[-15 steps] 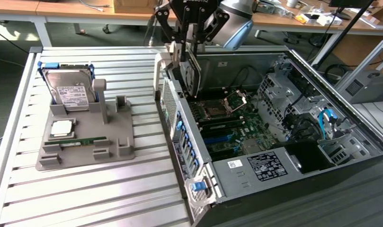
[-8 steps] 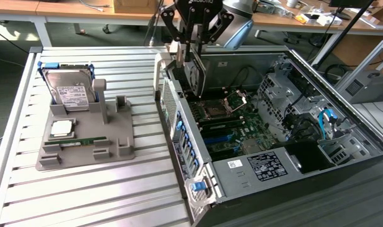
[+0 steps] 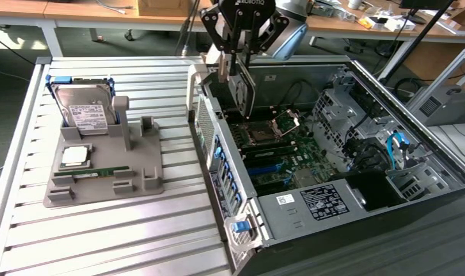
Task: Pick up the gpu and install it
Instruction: 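Pick up the gpu and move the gpu toward the slot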
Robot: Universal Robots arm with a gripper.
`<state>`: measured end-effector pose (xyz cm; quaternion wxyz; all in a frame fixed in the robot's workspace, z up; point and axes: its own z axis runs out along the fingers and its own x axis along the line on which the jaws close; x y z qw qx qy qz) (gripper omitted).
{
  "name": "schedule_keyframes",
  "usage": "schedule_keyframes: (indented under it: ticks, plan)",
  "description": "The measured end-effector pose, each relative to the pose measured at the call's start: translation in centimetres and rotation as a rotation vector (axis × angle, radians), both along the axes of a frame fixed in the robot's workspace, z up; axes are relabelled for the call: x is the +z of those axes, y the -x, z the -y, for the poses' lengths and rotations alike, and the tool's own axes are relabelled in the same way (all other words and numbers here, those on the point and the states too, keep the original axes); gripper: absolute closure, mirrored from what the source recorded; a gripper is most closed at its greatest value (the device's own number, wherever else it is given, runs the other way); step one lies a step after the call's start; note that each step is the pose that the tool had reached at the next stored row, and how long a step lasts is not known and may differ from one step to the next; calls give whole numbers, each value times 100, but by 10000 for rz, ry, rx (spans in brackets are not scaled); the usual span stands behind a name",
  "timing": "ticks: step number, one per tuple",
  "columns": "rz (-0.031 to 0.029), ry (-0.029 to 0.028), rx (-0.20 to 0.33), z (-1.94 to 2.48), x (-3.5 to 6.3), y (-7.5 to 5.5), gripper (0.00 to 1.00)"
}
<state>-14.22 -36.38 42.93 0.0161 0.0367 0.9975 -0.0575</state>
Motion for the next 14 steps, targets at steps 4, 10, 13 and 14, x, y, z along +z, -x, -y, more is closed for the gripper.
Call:
schedule_keyframes:
  ticks: [4,10,13,14]
  plan:
    - [-1,-112,0,11,0,-20,73]
    - [-1,-910,-4,52,0,-41,73]
    - [-1,-1337,-4,72,0,-44,73]
    - [-2,-1402,-5,77,0,-45,73]
